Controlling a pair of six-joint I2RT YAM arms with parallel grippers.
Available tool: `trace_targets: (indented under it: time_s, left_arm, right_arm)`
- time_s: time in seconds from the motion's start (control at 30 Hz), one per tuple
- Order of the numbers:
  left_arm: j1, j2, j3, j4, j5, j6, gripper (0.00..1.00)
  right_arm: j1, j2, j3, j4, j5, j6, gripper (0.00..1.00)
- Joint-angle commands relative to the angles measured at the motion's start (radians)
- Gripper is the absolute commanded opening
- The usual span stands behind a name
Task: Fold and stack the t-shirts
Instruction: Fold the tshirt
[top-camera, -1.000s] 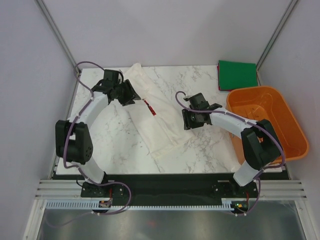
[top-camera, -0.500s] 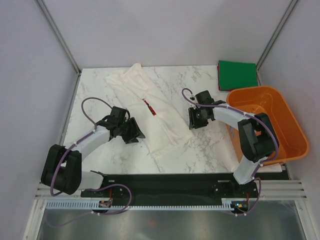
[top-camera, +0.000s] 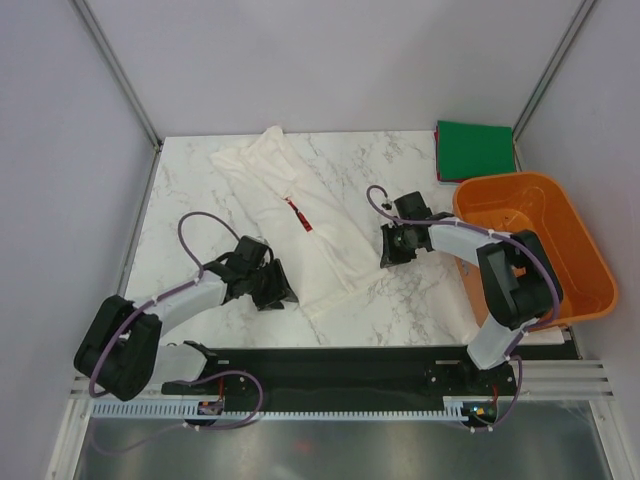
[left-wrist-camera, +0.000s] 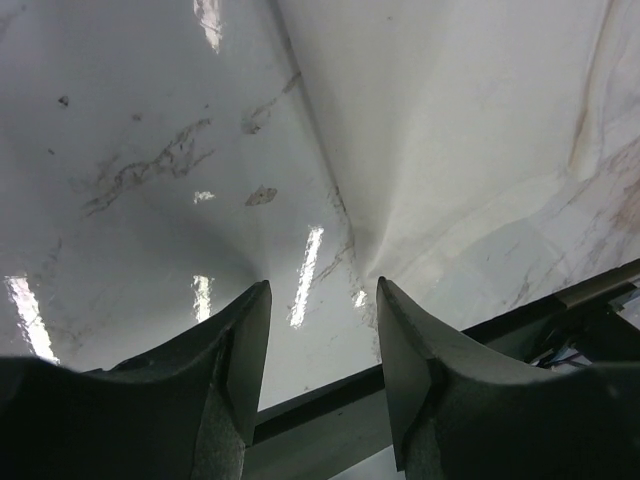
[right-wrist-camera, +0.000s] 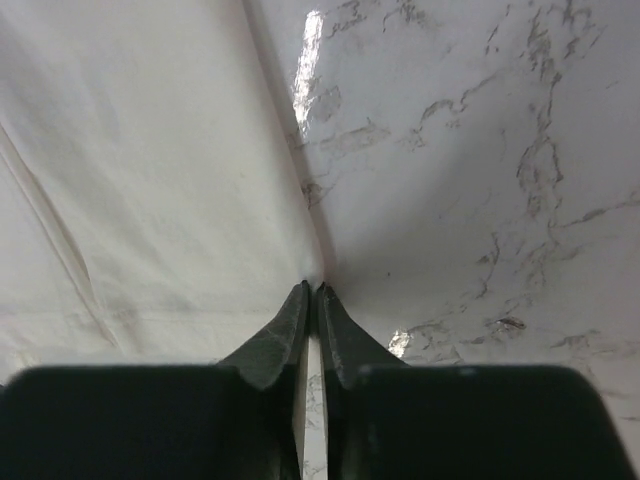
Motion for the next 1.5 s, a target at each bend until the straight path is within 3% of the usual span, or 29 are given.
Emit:
trace_targets:
  time_s: [0.0,0.13,0.23,0.43,0.57,0.67,1.13,1.23,1.37,1.47]
  left_arm:
    - [-0.023,-0.091,-0.028,0.056,-0.090,-0.094,0.54]
    - [-0.025,-0.175,-0.063,-0.015,-0.100,-0.097,0.55]
    - [-0.025,-0.226,-0.093,-0.055,-0.121,-0.087,0.57]
    - [-0.035,-0.264,-0.159,-0.073,-0.063,-0.099,0.57]
    - [-0.043,-0.297,-0.198,-0.087,-0.048,-0.113,0.54]
    - [-0.063,-0.318,-0.208,-0.115,-0.052,-0.131,0.52]
    - [-0.080,-0.410,-0.271,-0.107,-0.012,-0.263,0.53]
    - [-0.087,-0.412,-0.301,-0.069,-0.002,-0.298,0.54]
    - [-0.117,-0.404,-0.346,-0.023,0.008,-0.350,0.49]
    - [-0.135,-0.389,-0.344,-0.021,0.005,-0.357,0.43]
  right_arm:
    - [0.005,-0.026,-0.066,-0.003,-0.022,0.031,0.10]
    - [0.045,-0.124,-0.160,0.037,-0.031,0.159,0.00]
    - [0.102,-0.259,-0.313,0.122,-0.007,0.314,0.00]
    - [0.229,-0.440,-0.456,0.187,0.119,0.494,0.04]
    - [0.234,-0.525,-0.493,0.169,0.136,0.500,0.24]
    - [0.232,-0.526,-0.487,0.140,0.121,0.466,0.32]
    - [0.234,-0.506,-0.528,0.155,0.037,0.388,0.35]
    - [0.232,-0.519,-0.543,0.164,0.035,0.390,0.29]
    - [0.234,-0.520,-0.560,0.181,0.026,0.397,0.12]
    - [0.234,-0.525,-0.566,0.190,0.026,0.403,0.08]
